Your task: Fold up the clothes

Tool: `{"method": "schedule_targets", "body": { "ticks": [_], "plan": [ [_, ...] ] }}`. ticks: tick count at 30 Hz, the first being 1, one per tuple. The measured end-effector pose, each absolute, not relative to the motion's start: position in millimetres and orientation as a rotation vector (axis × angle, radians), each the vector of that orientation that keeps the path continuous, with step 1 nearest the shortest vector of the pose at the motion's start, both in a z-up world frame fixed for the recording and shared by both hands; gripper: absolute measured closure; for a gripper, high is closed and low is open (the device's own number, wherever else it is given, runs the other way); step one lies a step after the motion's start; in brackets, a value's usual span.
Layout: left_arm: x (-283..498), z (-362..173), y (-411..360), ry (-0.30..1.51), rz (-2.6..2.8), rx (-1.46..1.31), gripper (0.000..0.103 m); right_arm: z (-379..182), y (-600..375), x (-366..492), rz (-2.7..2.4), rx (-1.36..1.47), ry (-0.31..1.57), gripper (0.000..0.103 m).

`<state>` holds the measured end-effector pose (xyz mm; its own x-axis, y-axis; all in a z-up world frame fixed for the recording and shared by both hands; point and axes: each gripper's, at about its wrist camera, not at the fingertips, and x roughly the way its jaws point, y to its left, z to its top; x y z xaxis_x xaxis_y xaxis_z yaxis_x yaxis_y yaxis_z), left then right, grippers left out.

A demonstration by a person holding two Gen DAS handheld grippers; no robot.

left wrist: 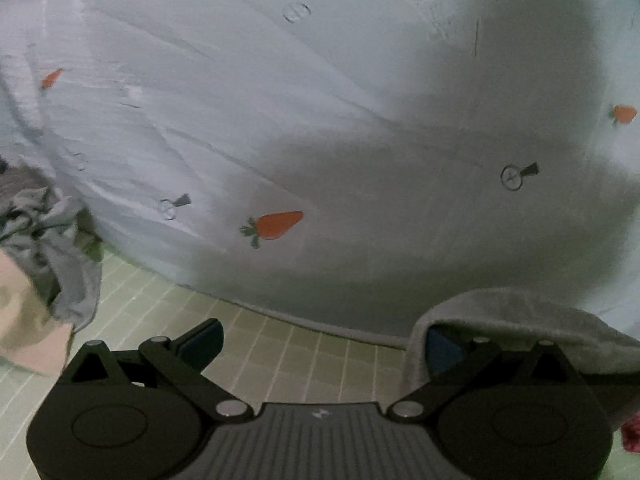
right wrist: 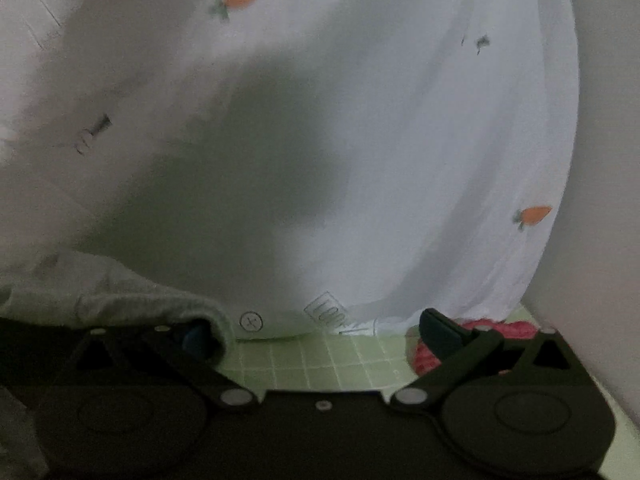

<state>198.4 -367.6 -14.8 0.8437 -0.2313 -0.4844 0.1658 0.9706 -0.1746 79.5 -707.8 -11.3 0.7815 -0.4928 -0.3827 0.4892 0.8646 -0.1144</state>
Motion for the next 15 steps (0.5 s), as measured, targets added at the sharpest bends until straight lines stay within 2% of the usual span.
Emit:
{"method": "schedule_targets", "body": {
  "ticks": [8,15],
  "plan": [
    [140.5,-18.1,-335.5,0.548,-0.170,-0.140,0.001,-0.1,-680.7,19.9,-0.484,-0.009,0.399,0.000],
    [106.2,-46.8,-318.0,0.627,-0.150,-0.101,0.001,-27.6,-664.9,-20.0,-0.464,-0.037,0.491,0.000]
  ]
}}
